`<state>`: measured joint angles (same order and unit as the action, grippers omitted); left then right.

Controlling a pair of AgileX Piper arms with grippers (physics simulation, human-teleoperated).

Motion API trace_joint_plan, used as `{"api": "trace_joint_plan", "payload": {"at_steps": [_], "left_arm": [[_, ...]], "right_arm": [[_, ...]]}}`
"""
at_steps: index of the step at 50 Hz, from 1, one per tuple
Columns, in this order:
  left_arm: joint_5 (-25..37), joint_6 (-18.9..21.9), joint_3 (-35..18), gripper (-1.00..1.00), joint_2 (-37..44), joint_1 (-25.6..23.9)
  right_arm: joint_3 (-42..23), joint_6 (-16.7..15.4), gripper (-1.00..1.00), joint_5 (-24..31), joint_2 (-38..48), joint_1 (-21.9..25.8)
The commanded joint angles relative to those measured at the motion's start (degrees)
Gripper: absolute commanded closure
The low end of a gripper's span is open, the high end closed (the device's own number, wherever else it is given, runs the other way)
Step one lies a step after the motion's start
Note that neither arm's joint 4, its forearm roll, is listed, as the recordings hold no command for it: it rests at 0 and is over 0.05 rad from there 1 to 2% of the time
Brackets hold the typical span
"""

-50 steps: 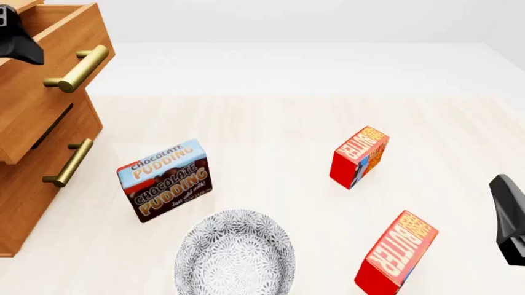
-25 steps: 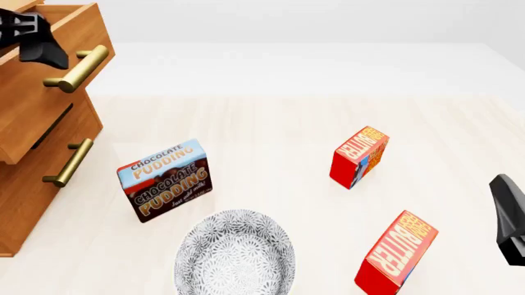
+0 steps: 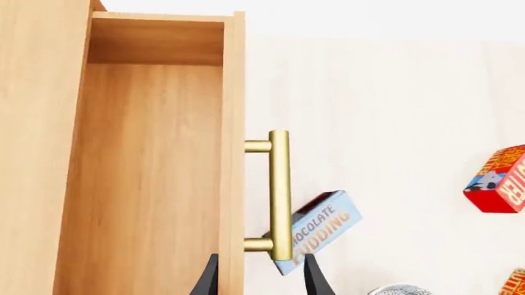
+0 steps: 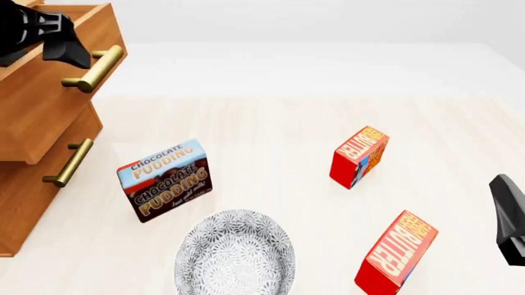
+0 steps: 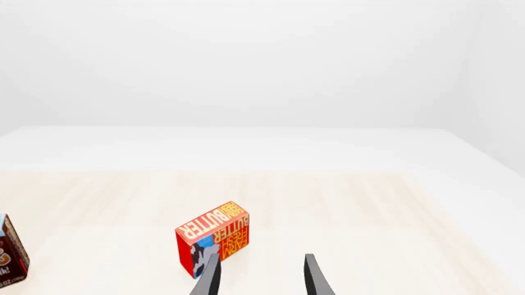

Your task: Put the butter at the front in the top drawer of the cabinet and close it.

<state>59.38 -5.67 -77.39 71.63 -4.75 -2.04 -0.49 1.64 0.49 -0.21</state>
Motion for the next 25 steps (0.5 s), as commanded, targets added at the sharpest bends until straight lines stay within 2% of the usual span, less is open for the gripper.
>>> {"api": "trace_joint_plan", "payload": {"at_steps": [1,25], "left_arm": [[0.04,-0.06,-0.15,-1.0,0.74,-2.05],[-1.1,-1.75,-0.14,-1.0,3.42,-6.73]], "right_arm": [[0.42,0.13,-1.0,-0.03,-0.4,0.04],[0.41,0.14,-1.0,-0.03,-0.4,0.04]]}}
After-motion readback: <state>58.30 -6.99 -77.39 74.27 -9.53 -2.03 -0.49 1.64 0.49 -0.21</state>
